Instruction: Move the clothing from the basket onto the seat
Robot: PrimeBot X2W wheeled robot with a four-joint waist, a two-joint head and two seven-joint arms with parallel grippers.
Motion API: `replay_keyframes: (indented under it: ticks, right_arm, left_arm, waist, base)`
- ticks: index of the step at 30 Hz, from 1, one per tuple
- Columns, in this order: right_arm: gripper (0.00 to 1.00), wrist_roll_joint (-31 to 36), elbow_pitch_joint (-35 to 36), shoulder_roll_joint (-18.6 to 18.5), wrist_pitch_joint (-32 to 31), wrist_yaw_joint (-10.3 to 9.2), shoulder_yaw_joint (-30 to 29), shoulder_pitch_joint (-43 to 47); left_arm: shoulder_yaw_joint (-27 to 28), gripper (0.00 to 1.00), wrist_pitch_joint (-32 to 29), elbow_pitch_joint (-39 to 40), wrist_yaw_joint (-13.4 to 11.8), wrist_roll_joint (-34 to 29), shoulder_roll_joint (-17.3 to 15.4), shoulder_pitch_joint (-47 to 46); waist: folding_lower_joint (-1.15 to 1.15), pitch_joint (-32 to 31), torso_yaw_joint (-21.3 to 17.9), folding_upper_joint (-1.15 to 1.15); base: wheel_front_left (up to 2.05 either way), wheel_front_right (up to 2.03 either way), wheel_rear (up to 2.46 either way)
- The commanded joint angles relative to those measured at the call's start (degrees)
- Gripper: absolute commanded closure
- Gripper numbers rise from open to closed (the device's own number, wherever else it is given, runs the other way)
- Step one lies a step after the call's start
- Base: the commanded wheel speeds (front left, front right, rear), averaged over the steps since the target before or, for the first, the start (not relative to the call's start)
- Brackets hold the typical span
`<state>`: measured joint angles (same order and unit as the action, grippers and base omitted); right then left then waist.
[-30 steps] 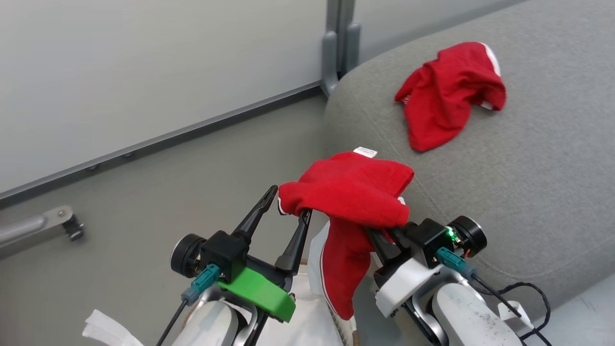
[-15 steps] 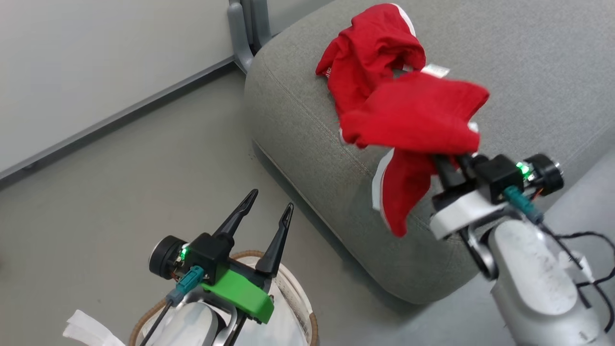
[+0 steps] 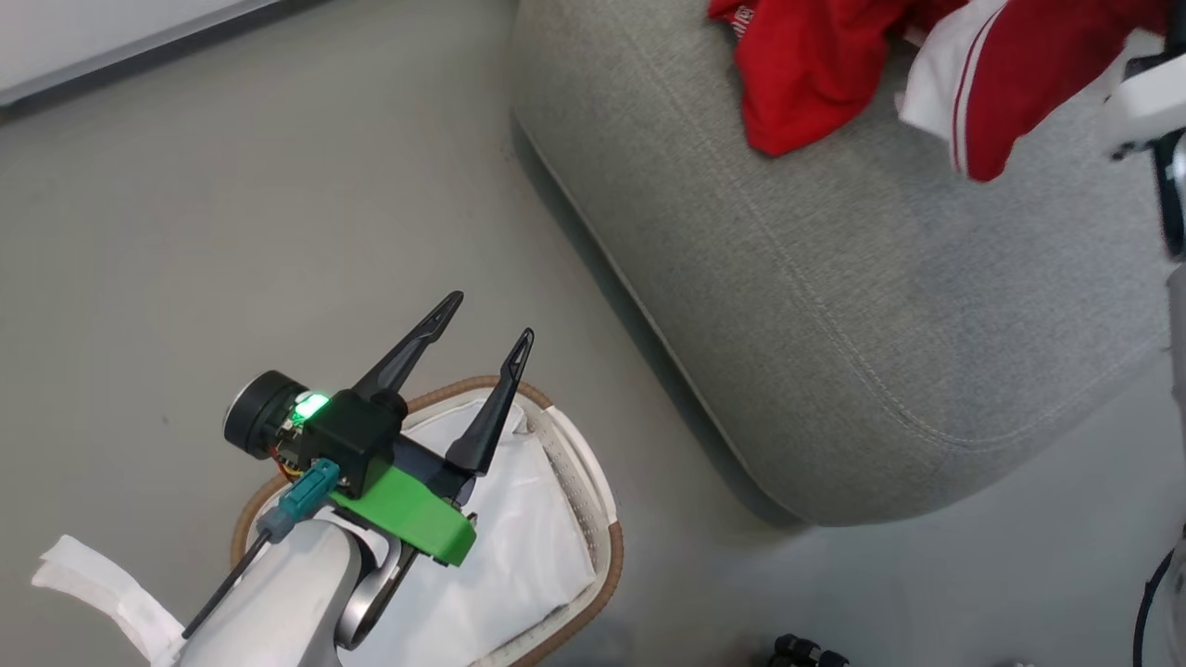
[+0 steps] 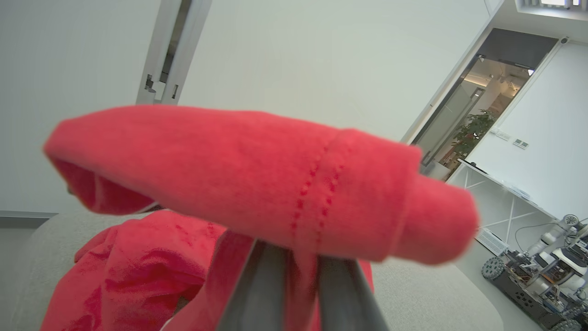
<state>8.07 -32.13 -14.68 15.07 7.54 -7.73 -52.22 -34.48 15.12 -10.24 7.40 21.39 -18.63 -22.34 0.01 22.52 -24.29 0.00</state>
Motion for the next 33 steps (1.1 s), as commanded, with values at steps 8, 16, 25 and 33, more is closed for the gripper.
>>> replay_keyframes:
  ticks: [8,16,25,33]
  right_arm:
    - [0.98,7.96,-9.62,-1.77,-0.11,-0.09,-15.47,-9.23]
    - [0.0,14.64,-13.02,2.99,0.08,-0.1,-24.72,-4.29]
    - [0.0,7.9,-0.74,8.11,0.17,-0.1,-19.11,11.59]
    - [0.0,0.84,10.04,9.7,0.17,-0.09,-10.05,24.03]
  left_arm:
    - [0.52,0.0,0.03,1.82,0.16,1.36,-1.88,-3.25]
    - [2.57,0.0,0.03,1.89,0.16,1.31,-1.14,-1.36]
    - [5.4,0.0,0.03,-0.69,0.16,1.33,1.96,2.01]
    - [12.53,0.0,0.03,-2.72,0.16,-0.38,5.32,6.2]
  waist:
    - [-0.01,11.17,12.38,0.0]
    - [-0.01,10.8,12.62,0.0]
    - [-0.01,3.8,11.43,0.0]
    - [-0.01,-3.05,13.23,0.0]
  base:
    - [0.0,0.0,0.0]
    - [0.0,0.0,0.0]
    - [0.0,0.0,0.0]
    - [0.0,0.0,0.0]
